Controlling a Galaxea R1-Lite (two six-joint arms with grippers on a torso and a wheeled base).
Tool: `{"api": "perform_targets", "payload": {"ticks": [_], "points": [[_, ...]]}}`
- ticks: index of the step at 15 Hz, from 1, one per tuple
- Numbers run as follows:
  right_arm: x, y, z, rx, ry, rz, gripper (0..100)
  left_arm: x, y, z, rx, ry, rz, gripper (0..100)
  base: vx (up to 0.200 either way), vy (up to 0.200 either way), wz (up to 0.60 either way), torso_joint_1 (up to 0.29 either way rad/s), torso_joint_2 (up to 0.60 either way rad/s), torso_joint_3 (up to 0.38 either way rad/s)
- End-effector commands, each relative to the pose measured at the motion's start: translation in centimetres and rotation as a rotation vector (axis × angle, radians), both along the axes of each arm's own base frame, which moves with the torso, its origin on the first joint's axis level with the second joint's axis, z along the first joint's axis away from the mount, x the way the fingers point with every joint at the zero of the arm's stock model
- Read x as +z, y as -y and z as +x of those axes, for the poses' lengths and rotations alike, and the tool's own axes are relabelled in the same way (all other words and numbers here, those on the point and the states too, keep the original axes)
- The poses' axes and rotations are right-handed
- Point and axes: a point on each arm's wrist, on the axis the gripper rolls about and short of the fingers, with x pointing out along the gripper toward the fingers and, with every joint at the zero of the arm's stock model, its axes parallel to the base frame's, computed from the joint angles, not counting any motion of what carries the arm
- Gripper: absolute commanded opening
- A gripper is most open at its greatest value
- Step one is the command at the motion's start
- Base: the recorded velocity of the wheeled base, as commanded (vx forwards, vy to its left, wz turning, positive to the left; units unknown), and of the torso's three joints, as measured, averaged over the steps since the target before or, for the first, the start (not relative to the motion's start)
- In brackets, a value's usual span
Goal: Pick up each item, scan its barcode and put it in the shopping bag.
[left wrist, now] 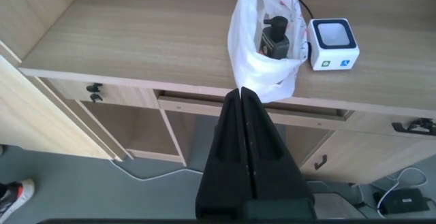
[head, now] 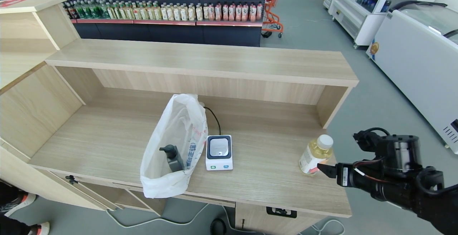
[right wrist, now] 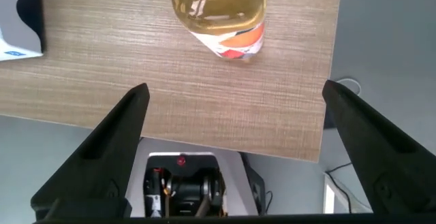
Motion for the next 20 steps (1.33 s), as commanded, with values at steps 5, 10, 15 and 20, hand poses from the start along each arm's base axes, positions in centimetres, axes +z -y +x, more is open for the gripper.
{"api": "perform_targets", "payload": {"ticks": [5, 10, 15, 20], "points": [[-4.6, -0.9, 2.6, 0.063, 0.052, -0.097, 100, 0.0, 0.0, 0.0, 0.000, -0.001, 0.000, 0, 0.000, 0.000, 0.00, 0.000, 0.00, 0.000], [-5.5, -1.2, 4.0, 0.078, 0.122, -0.113, 100, 0.0, 0.0, 0.0, 0.000, -0.002, 0.000, 0, 0.000, 0.000, 0.00, 0.000, 0.00, 0.000], [-5.9, -1.9, 6.2, 0.080, 0.166, -0.108, 100, 0.0, 0.0, 0.0, 0.000, 0.001, 0.000, 0, 0.000, 0.000, 0.00, 0.000, 0.00, 0.000], [-6.1, -2.3, 7.4, 0.132, 0.195, -0.122, 100, 0.0, 0.0, 0.0, 0.000, 0.001, 0.000, 0, 0.000, 0.000, 0.00, 0.000, 0.00, 0.000]]}}
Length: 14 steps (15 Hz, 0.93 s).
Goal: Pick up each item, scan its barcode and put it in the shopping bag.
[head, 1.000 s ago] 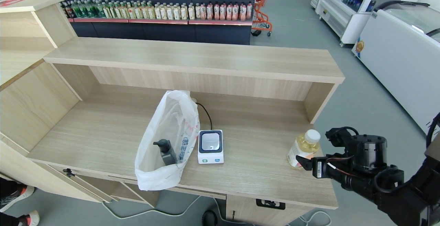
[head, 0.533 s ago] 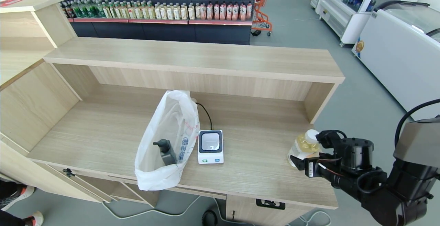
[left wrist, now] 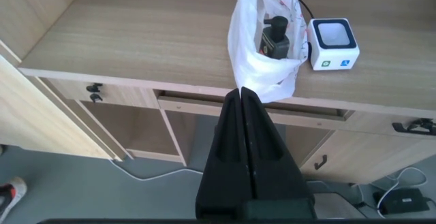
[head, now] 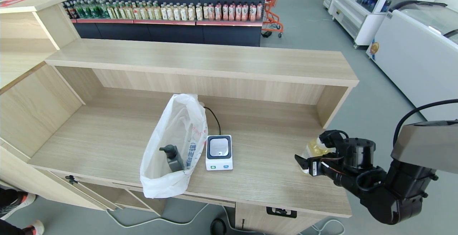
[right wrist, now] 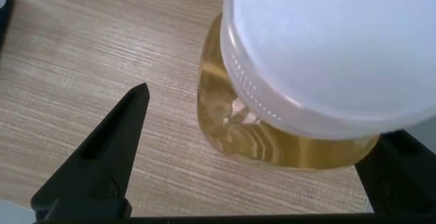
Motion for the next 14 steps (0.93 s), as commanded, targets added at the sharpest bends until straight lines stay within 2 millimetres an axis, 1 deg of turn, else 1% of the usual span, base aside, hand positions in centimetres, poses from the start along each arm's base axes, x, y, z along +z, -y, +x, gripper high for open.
{"api": "perform_targets", "payload": {"ticks": [1, 5, 11, 14], "points": [[-0.6, -0.2, 0.4, 0.008, -0.009, -0.006, 100, 0.0, 0.0, 0.0, -0.001, -0.001, 0.000, 0, 0.000, 0.000, 0.00, 0.000, 0.00, 0.000], [-0.8, -0.5, 1.4, 0.007, 0.011, -0.003, 100, 0.0, 0.0, 0.0, -0.001, 0.003, 0.000, 0, 0.000, 0.000, 0.00, 0.000, 0.00, 0.000], [-1.2, -0.5, 1.8, 0.033, 0.015, -0.042, 100, 0.0, 0.0, 0.0, -0.001, -0.001, 0.000, 0, 0.000, 0.000, 0.00, 0.000, 0.00, 0.000], [-1.1, -0.5, 1.7, 0.038, 0.022, -0.052, 100, 0.0, 0.0, 0.0, 0.001, -0.001, 0.000, 0, 0.000, 0.000, 0.00, 0.000, 0.00, 0.000]]}}
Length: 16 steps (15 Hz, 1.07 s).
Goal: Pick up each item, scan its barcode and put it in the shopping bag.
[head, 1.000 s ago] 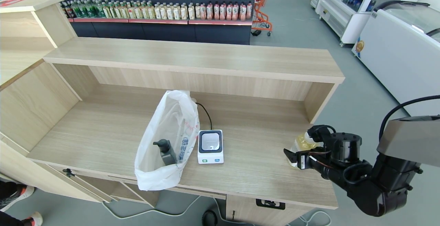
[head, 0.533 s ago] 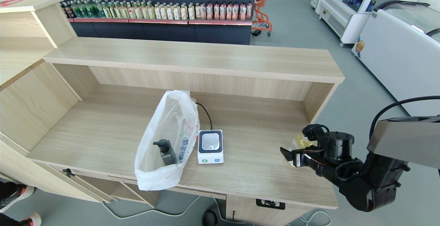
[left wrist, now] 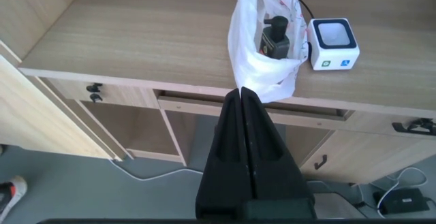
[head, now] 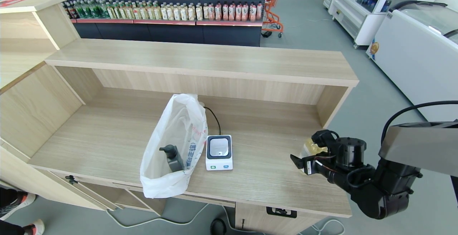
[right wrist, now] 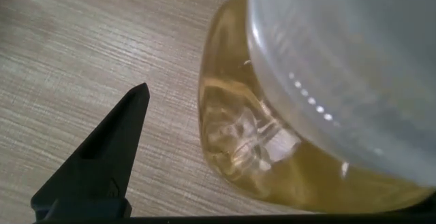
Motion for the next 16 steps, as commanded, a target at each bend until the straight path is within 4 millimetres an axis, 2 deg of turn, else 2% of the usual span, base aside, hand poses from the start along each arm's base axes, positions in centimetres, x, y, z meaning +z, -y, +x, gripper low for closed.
{"api": "perform_targets", "payload": {"ticks": [1, 2, 10, 12, 15, 16], "points": [[0.2, 0.1, -0.1, -0.001, 0.020, 0.004, 100, 0.0, 0.0, 0.0, 0.001, 0.000, 0.000, 0, 0.000, 0.000, 0.00, 0.000, 0.00, 0.000], [0.3, 0.2, 0.0, -0.001, 0.039, 0.010, 0, 0.0, 0.0, 0.0, 0.000, 0.001, 0.000, 0, 0.000, 0.000, 0.00, 0.000, 0.00, 0.000], [-0.9, 0.7, -0.1, 0.016, 0.006, -0.028, 0, 0.0, 0.0, 0.0, 0.001, 0.001, 0.000, 0, 0.000, 0.000, 0.00, 0.000, 0.00, 0.000], [-1.4, 0.6, 0.4, 0.020, 0.012, -0.041, 0, 0.0, 0.0, 0.0, 0.001, 0.001, 0.000, 0, 0.000, 0.000, 0.00, 0.000, 0.00, 0.000], [-1.3, 0.4, 0.7, 0.031, 0.024, -0.067, 0, 0.0, 0.0, 0.0, 0.001, 0.000, 0.000, 0, 0.000, 0.000, 0.00, 0.000, 0.00, 0.000], [-0.3, 0.3, 0.8, 0.028, 0.061, -0.059, 0, 0.0, 0.0, 0.0, 0.001, 0.003, 0.000, 0, 0.000, 0.000, 0.00, 0.000, 0.00, 0.000]]}}
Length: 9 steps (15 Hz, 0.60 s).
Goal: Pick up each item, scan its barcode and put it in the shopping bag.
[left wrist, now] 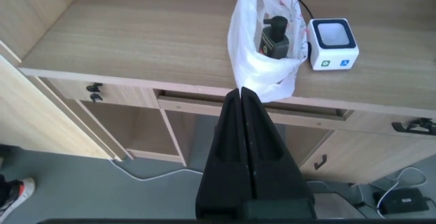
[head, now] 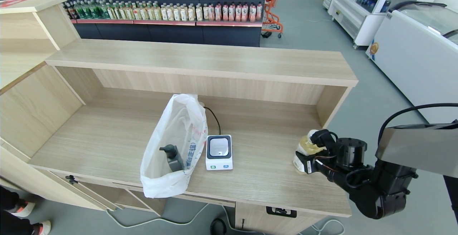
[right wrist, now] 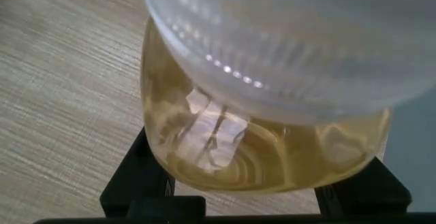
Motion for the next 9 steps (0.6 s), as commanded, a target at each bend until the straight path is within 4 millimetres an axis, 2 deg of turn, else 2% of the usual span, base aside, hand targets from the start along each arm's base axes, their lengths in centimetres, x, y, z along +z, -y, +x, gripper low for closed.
{"api": "perform_targets", "payload": {"ticks": [1, 2, 5, 6, 7, 8, 9], "points": [[1.2, 0.0, 0.1, -0.001, 0.038, 0.010, 0, 0.0, 0.0, 0.0, 0.000, -0.002, 0.000, 0, 0.000, 0.000, 0.00, 0.000, 0.00, 0.000], [4.4, 0.5, -0.1, -0.006, 0.088, 0.074, 0, 0.0, 0.0, 0.0, 0.000, 0.000, 0.000, 0, 0.000, 0.000, 0.00, 0.000, 0.00, 0.000], [13.6, 0.6, -2.9, 0.181, -0.002, 0.325, 0, 0.0, 0.0, 0.0, 0.001, 0.001, 0.000, 0, 0.000, 0.000, 0.00, 0.000, 0.00, 0.000], [16.6, 0.5, -4.0, 0.246, -0.022, 0.388, 0, 0.0, 0.0, 0.0, 0.000, 0.000, 0.000, 0, 0.000, 0.000, 0.00, 0.000, 0.00, 0.000], [20.5, 0.6, -5.8, 0.346, -0.041, 0.465, 0, 0.0, 0.0, 0.0, 0.000, 0.001, 0.000, 0, 0.000, 0.000, 0.00, 0.000, 0.00, 0.000], [23.3, 0.8, -7.4, 0.426, -0.046, 0.513, 0, 0.0, 0.0, 0.0, 0.000, -0.002, 0.000, 0, 0.000, 0.000, 0.00, 0.000, 0.00, 0.000], [24.6, 0.9, -8.4, 0.467, -0.051, 0.534, 0, 0.0, 0.0, 0.0, 0.000, -0.002, 0.000, 0, 0.000, 0.000, 0.00, 0.000, 0.00, 0.000]]}}
